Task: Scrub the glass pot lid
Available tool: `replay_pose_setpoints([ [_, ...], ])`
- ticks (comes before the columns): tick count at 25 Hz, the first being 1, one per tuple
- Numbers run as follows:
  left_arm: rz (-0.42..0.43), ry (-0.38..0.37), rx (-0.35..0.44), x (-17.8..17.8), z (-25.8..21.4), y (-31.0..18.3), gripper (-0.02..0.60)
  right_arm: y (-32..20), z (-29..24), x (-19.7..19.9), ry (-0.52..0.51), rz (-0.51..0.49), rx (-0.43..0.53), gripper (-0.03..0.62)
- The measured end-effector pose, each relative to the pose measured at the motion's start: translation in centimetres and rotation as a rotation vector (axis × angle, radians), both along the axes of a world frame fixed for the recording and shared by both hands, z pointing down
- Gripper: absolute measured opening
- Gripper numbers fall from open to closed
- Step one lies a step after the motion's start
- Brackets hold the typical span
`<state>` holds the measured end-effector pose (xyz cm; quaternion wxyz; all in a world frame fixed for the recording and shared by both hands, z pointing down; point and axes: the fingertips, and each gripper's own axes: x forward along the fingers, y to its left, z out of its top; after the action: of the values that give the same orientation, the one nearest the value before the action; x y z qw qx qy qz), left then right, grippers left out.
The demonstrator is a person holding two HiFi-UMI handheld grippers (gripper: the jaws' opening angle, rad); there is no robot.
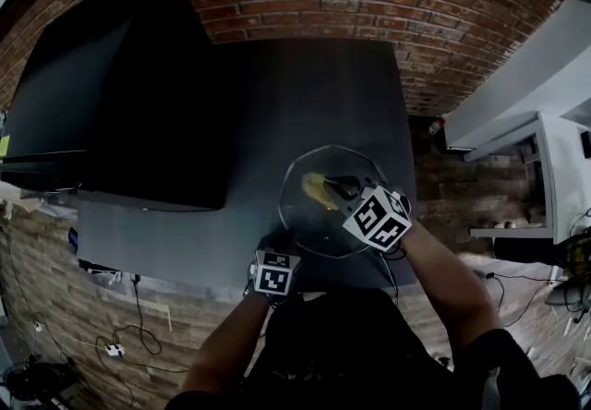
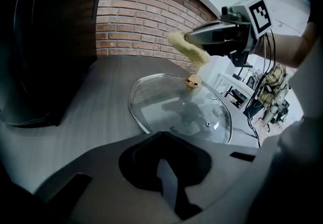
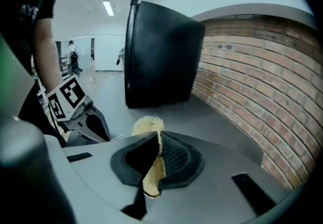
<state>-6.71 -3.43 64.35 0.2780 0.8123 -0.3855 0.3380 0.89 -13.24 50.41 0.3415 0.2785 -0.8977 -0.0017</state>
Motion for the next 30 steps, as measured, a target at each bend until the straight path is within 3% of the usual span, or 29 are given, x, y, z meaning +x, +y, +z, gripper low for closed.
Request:
replay_pose_setpoints([
  [5, -0.005, 0.014, 0.017, 0.0, 0.0, -0.4, 0.032, 3.8, 3.4, -7.2, 0.167, -0.290, -0.010, 0.025],
  [8, -0.012, 0.028, 0.014, 0.0, 0.1, -0.2, 0.032, 5.5, 6.3, -9.6, 0.282, -0.409, -0.026, 0.025],
  [20, 0.021, 0.011, 0.013, -0.2, 0.2, 0.0, 0.032, 6.0, 12.0, -11.7, 0.460, -0.519, -0.095, 0.025],
  [30, 0.008, 0.007, 0.011, 0.0, 0.4, -0.1, 0.032, 4.8, 13.2, -11.6, 0.491, -0.511, -0.111, 0.025],
])
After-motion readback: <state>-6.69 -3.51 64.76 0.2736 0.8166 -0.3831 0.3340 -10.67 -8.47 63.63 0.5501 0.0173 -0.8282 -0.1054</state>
